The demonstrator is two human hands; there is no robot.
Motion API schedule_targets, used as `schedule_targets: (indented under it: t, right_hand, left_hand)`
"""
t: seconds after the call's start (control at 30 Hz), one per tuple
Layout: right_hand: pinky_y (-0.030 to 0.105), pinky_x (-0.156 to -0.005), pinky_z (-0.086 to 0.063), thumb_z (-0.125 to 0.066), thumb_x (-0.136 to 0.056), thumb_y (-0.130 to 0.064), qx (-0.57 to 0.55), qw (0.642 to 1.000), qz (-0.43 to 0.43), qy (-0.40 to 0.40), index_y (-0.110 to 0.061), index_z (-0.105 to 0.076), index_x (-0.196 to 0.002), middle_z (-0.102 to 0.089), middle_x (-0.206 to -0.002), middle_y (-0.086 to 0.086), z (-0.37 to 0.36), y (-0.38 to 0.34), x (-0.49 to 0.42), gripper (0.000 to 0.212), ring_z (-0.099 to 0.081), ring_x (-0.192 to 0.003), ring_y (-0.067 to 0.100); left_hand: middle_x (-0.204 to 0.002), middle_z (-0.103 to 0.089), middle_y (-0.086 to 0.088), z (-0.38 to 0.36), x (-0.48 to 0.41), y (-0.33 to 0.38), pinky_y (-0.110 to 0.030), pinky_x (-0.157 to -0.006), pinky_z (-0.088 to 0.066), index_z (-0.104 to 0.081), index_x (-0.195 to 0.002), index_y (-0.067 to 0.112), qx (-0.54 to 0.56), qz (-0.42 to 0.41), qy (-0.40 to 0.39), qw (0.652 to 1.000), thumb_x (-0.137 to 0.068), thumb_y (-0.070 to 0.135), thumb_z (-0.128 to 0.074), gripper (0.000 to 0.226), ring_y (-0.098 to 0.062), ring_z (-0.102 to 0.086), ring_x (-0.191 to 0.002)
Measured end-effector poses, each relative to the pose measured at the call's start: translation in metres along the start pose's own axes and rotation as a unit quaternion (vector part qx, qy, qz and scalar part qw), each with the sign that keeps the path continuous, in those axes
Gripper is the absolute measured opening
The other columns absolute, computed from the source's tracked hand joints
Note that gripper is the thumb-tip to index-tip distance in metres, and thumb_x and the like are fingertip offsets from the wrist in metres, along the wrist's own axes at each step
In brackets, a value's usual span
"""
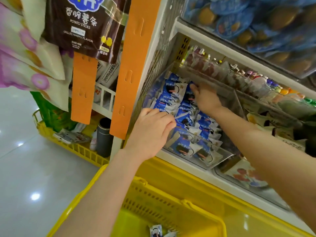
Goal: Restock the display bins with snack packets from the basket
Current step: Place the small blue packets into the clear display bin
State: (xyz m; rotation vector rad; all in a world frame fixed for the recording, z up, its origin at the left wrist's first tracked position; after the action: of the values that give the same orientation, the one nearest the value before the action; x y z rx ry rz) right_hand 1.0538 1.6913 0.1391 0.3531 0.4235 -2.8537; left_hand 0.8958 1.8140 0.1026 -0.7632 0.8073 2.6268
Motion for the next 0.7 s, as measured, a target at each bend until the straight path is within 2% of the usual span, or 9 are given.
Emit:
schedule_targets:
  t: [0.07, 0.1, 0.17, 0.23, 0.33, 0.43, 0.57, 0.63, 0.7]
  right_hand:
    - [0.035, -0.067, -0.041, -0.030, -0.101, -0.037, -0.038, 0.999, 0.036, -0.001, -0.004, -0.053, -0.111, -0.060, -0.082, 0.012, 0.009, -0.016, 0.034, 0.041, -0.060, -0.079, 0.031]
    - [0.035, -0.068, -0.041, -0.031, -0.101, -0.038, -0.071, 0.996, 0.055, -0.004, -0.008, -0.054, -0.110, -0.062, -0.085, 0.009, 0.013, -0.021, 0.055, 0.039, -0.061, -0.081, 0.029]
    - [0.029, -0.078, -0.042, -0.030, -0.099, -0.043, -0.096, 0.992, 0.078, -0.026, -0.019, -0.051, -0.125, -0.063, -0.113, 0.003, 0.012, -0.024, 0.101, 0.041, -0.059, -0.104, 0.022]
    - [0.032, -0.093, -0.042, -0.028, -0.097, -0.046, -0.062, 0.991, 0.098, -0.061, -0.024, -0.040, -0.138, -0.050, -0.137, -0.001, 0.006, -0.021, 0.143, 0.047, -0.051, -0.120, 0.018]
    - [0.031, -0.104, -0.035, -0.037, -0.097, -0.036, -0.007, 0.987, 0.149, -0.051, -0.019, -0.038, -0.140, -0.046, -0.142, 0.002, 0.007, -0.018, 0.189, 0.046, -0.045, -0.128, 0.020]
    - [0.031, -0.113, -0.025, -0.047, -0.096, -0.022, 0.010, 0.979, 0.205, 0.008, -0.008, -0.046, -0.136, -0.045, -0.142, 0.007, 0.014, -0.017, 0.221, 0.042, -0.038, -0.135, 0.021]
    - [0.024, -0.099, -0.035, -0.043, -0.096, -0.025, -0.068, 0.973, 0.220, 0.007, -0.008, -0.057, -0.121, -0.059, -0.121, 0.007, -0.013, -0.005, 0.266, 0.033, -0.049, -0.116, 0.015]
    - [0.023, -0.089, -0.042, -0.045, -0.096, -0.027, -0.081, 0.977, 0.196, -0.030, -0.011, -0.059, -0.115, -0.061, -0.112, 0.005, -0.049, 0.008, 0.287, 0.028, -0.057, -0.105, 0.016]
    - [0.023, -0.086, -0.045, -0.048, -0.097, -0.024, -0.078, 0.982, 0.142, -0.099, -0.014, -0.058, -0.118, -0.059, -0.113, 0.002, -0.100, 0.030, 0.306, 0.025, -0.058, -0.104, 0.016]
  left_hand:
    - [-0.102, -0.066, 0.007, -0.001, 0.001, 0.001, -0.028, -0.095, -0.022, -0.064, -0.103, 0.022, -0.006, 0.007, -0.005, 1.000, -0.098, 0.027, -0.039, 0.026, -0.013, -0.052, -0.097]
    - [-0.103, -0.065, 0.006, -0.001, 0.002, 0.001, -0.028, -0.097, -0.022, -0.063, -0.104, 0.022, -0.013, 0.010, -0.009, 1.000, -0.099, 0.027, -0.038, 0.026, -0.014, -0.051, -0.100]
    - [-0.106, -0.063, 0.003, -0.001, 0.004, 0.004, -0.030, -0.100, -0.023, -0.061, -0.107, 0.020, -0.025, 0.013, -0.014, 1.000, -0.099, 0.024, -0.039, 0.024, -0.016, -0.049, -0.103]
    - [-0.111, -0.061, 0.000, 0.001, 0.008, 0.008, -0.031, -0.104, -0.022, -0.059, -0.111, 0.018, -0.025, 0.017, -0.018, 0.999, -0.097, 0.021, -0.042, 0.022, -0.019, -0.046, -0.109]
    - [-0.122, -0.054, -0.001, 0.003, 0.019, 0.016, -0.031, -0.108, -0.023, -0.055, -0.121, 0.018, -0.006, 0.031, -0.029, 0.999, -0.096, 0.017, -0.044, 0.028, -0.018, -0.042, -0.119]
    - [-0.124, -0.050, 0.000, 0.006, 0.041, 0.030, -0.026, -0.098, -0.032, -0.053, -0.124, 0.017, -0.007, 0.034, -0.014, 0.999, -0.095, 0.017, -0.044, 0.030, -0.014, -0.043, -0.118]
    - [-0.107, -0.057, -0.003, 0.001, 0.092, 0.026, -0.024, -0.082, -0.029, -0.057, -0.113, 0.012, -0.027, 0.065, 0.011, 0.997, -0.094, 0.014, -0.049, 0.021, -0.019, -0.050, -0.099]
    - [-0.106, -0.057, -0.006, -0.009, 0.125, 0.002, -0.029, -0.082, -0.032, -0.058, -0.113, 0.011, -0.040, 0.126, -0.005, 0.991, -0.095, 0.014, -0.048, 0.021, -0.022, -0.050, -0.097]
    - [-0.111, -0.056, -0.011, -0.023, 0.161, -0.030, -0.036, -0.085, -0.035, -0.056, -0.117, 0.008, -0.065, 0.199, -0.045, 0.977, -0.095, 0.014, -0.048, 0.025, -0.029, -0.051, -0.102]
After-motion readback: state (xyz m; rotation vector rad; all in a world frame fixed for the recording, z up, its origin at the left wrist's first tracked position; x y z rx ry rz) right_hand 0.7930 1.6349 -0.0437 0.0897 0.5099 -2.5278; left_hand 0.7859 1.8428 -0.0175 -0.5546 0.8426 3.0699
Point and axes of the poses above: each hand's wrist, its own x-axis away from the middle knuckle, its own z-axis out of the back of the hand, y = z × x, the point moved 10 cm from there along -x, towards the middle knuckle
